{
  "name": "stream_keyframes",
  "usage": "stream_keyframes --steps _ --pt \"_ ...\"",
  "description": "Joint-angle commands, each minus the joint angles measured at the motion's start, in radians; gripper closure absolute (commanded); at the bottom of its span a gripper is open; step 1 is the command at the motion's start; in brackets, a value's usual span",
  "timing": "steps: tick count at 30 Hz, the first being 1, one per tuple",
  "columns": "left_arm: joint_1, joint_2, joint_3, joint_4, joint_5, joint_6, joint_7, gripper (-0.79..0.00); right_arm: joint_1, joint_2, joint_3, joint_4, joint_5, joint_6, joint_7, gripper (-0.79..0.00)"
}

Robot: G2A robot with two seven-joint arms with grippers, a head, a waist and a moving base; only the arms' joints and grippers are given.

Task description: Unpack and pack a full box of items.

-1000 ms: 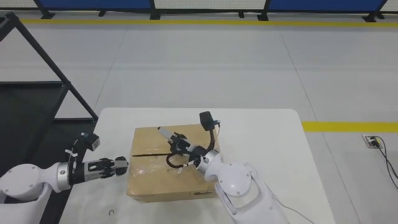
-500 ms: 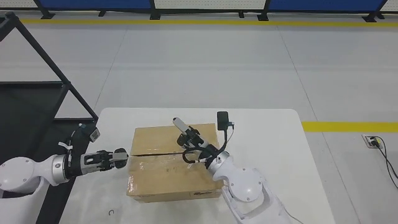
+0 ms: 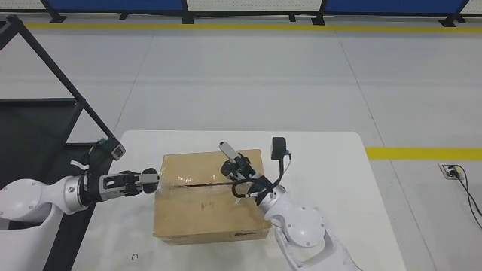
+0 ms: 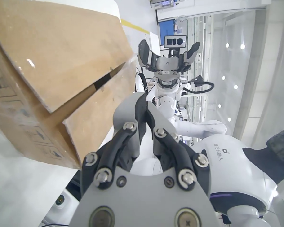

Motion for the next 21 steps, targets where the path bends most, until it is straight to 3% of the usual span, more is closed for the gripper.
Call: stream_keyframes --steps 1,21 --pt "-0.006 -0.001 0.005 -0.005 -0.011 0.003 -0.006 0.0 -0.002 0.001 0.002 -0.003 0.001 -0.001 0.0 -0.785" --pt "-0.088 -0.012 0.059 -0.052 -0.028 0.015 0.042 0.0 -0.046 0.014 0.037 -0.035 0.032 -0.048 -0.011 -0.785"
